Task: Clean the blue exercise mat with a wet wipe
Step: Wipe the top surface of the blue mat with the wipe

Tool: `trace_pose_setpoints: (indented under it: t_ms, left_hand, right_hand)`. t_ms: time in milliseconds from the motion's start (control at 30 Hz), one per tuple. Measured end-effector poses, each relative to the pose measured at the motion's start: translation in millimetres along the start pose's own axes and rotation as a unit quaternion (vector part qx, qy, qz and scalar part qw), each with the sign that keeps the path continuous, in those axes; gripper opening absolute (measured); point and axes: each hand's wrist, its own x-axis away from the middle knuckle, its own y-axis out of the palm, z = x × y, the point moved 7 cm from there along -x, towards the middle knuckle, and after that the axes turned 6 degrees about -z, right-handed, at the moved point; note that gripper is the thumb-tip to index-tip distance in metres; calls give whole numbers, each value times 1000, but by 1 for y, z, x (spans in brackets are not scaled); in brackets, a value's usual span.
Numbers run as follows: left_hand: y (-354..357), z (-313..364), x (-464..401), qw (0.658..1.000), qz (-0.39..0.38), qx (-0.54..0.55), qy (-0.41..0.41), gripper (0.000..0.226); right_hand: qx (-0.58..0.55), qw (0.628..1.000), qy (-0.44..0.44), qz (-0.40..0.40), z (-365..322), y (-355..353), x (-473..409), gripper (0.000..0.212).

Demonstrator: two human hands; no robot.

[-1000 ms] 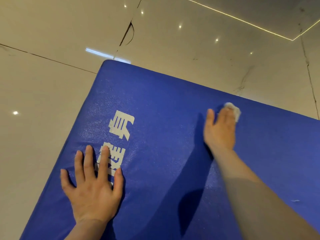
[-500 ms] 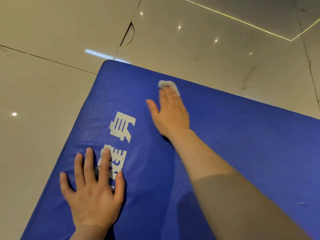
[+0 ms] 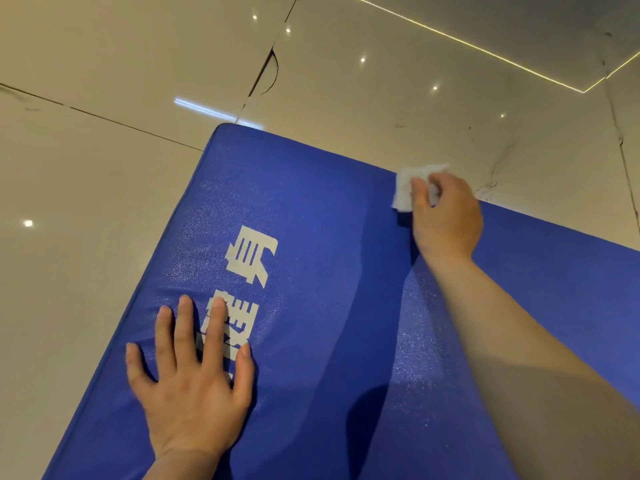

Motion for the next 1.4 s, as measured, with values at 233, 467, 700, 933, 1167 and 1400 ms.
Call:
trace_pose_setpoints:
  t_ms: [233,467,700,933,1167,1400]
  left_hand:
    - [-4,0,3,1000,5,13,1,67]
    - [-2,-1,3,1000,0,9,0,66]
    - [0,-1,4,1000,-7,1,-8,66]
    - [1,-1,4,1000,-5,-2,-9,66]
    - [-1,0,5,1000,13,-6,-1,65]
    - [-4,1,5,999,37,-6,7,65]
  right_hand:
    - [98,994,-48,3,2,-15,0,37]
    - [114,978,-144,-95,-30,47,48,38]
    - [158,923,-302,-177,-30,64,64,50]
    - [92,985,3,-144,49,32,1,52]
    - [29,963,-152,-220,-56,85,17,43]
    - [-8,954,-230,-194,-60,54,21,35]
